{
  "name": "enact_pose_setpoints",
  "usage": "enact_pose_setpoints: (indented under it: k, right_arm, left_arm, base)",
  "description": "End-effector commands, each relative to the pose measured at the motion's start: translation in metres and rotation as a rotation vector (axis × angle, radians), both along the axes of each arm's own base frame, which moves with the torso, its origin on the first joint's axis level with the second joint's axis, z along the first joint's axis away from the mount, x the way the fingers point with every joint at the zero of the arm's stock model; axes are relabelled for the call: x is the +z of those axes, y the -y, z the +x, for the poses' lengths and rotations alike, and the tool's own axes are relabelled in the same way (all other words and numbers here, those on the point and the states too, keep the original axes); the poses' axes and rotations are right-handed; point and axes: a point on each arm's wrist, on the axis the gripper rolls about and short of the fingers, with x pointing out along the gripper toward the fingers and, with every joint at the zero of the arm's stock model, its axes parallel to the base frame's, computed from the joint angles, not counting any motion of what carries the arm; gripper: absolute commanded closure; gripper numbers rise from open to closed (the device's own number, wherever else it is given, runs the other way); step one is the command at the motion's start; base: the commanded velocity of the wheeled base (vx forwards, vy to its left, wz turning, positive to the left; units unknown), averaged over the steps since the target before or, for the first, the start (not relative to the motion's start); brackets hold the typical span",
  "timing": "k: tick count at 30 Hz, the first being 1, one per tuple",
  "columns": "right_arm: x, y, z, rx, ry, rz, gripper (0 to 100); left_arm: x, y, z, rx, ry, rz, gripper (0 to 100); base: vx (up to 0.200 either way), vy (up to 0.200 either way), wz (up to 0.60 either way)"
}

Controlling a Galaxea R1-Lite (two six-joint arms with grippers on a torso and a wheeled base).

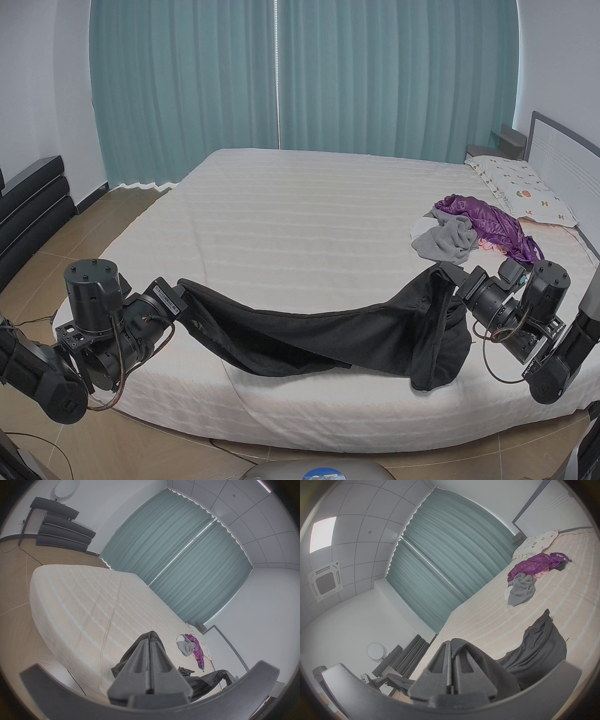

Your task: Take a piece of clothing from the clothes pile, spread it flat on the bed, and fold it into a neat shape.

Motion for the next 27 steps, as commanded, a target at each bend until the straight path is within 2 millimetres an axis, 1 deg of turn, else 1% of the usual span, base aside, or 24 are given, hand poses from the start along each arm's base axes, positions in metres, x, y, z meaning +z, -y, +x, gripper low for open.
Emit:
enact_pose_setpoints:
  k: [1,6,24,27]
  right_arm:
    - [0.0004,-0.0003,0.0003,0.002,0.009,0.003,100]
    - [0.0017,-0.0001,-0.0002,0.002,0.014,0.004,100]
    - [0.0021,0.0017,-0.0012,-0.008,0.014,0.004,100]
    - [0.0049,0.0041,-0.008,-0.009,0.015,0.005,100]
  left_arm:
    - [0.0,-0.0004,0.0002,0.002,0.0,0.0,100]
    - [0.0007,-0.0006,-0.0002,0.002,0.003,-0.001,100]
    - [0.0005,-0.0002,-0.0022,-0.003,-0.002,0.004,100]
    - [0.0022,0.0005,-0.0044,-0.009,0.003,0.001,100]
  base:
    - [0.0,0.2,0.0]
    - [0.0,0.2,0.0]
    - [0.0,0.0,0.0]
    - [-0.2,0.0,0.0]
